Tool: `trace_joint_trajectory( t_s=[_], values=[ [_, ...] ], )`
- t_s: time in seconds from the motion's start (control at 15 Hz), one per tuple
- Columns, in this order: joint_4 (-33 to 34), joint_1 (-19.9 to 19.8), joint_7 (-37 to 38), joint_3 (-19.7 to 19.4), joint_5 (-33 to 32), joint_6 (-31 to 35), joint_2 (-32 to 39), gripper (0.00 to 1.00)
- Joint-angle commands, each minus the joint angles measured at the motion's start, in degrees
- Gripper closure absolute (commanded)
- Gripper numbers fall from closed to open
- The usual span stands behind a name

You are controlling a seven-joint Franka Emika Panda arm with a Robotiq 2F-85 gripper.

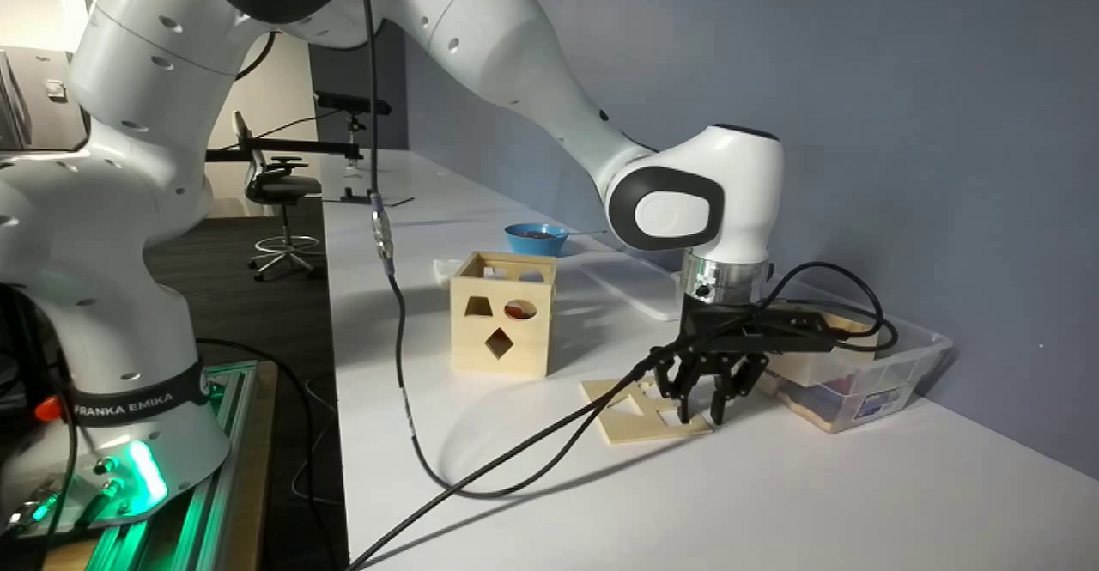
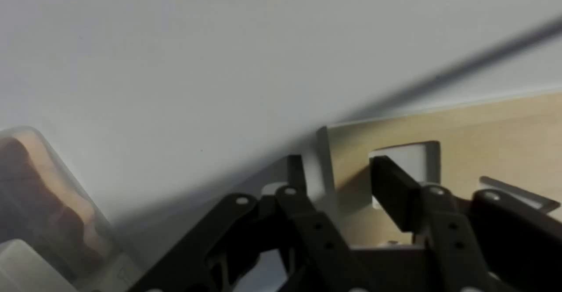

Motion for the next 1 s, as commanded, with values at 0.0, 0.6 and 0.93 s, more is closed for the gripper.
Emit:
trace_joint_trajectory(
  t_s=[0.0,0.6,0.93],
  values=[
    [5.17,0.46,0.47,-0.15,-0.58,-6.23,2.99,0.87],
    [1.58,1.42,6.45,-2.35,-1.33,-10.73,-3.72,0.94],
    [2.13,2.43,14.1,-4.36,-3.33,-12.41,-6.86,0.94]
  ],
)
